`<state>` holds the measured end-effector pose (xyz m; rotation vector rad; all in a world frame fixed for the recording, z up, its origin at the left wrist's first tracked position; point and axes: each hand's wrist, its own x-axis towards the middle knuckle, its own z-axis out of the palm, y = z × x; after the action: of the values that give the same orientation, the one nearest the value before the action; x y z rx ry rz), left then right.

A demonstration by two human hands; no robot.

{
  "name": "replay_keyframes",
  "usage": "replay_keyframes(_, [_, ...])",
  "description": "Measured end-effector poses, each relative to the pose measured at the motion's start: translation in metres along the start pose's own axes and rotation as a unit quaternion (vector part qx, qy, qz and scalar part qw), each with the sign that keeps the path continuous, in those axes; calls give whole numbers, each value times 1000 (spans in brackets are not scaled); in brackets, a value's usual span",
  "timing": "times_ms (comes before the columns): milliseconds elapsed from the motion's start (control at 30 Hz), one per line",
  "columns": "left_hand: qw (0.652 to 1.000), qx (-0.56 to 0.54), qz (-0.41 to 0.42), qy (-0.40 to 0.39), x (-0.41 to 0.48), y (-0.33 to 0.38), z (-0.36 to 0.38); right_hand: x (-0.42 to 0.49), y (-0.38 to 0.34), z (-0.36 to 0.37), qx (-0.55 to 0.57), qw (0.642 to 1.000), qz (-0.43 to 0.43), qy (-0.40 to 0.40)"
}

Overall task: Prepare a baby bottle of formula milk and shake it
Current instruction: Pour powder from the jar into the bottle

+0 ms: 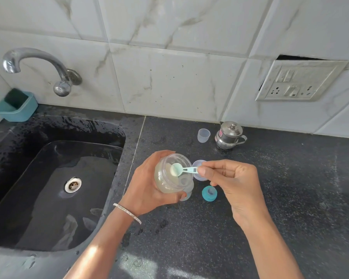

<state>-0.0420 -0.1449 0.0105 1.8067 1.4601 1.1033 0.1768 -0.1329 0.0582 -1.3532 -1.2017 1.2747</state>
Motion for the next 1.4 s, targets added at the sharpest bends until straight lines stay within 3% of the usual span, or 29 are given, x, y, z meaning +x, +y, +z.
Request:
replay_keyframes(167, [1000, 10, -3, -3, 4, -1, 1, 0, -1, -1, -6, 1000, -17, 12])
replay_keyframes(300, [999, 48, 10, -14, 7, 1, 1, 1, 0, 11, -164, 981, -94, 31])
replay_keyframes(433, [993, 112, 27, -27, 10, 1, -2, 0, 1, 27, -290, 939, -179, 37])
replay_keyframes(533, [992, 121, 38, -25, 11, 1, -4, -1, 0, 35, -343, 917, -201, 19])
replay_keyframes(633, [992, 121, 39, -24, 12, 0, -4, -1, -1, 39, -352, 917, -188, -8])
replay_keyframes(900, [994, 100, 27, -20, 10, -4, -5, 2, 1, 33, -225, 965, -134, 1])
replay_keyframes(1067, [998, 64, 18, -3, 9, -8, -4, 9, 2, 14, -75, 997, -34, 6])
replay_keyframes(1233, [1000, 15, -10, 4, 9, -15, -2, 12, 2, -4, 31, 999, 37, 10])
replay_keyframes(1400, [999, -20, -37, 13, 5, -21, -2, 12, 5, -18, 61, 996, 64, 31])
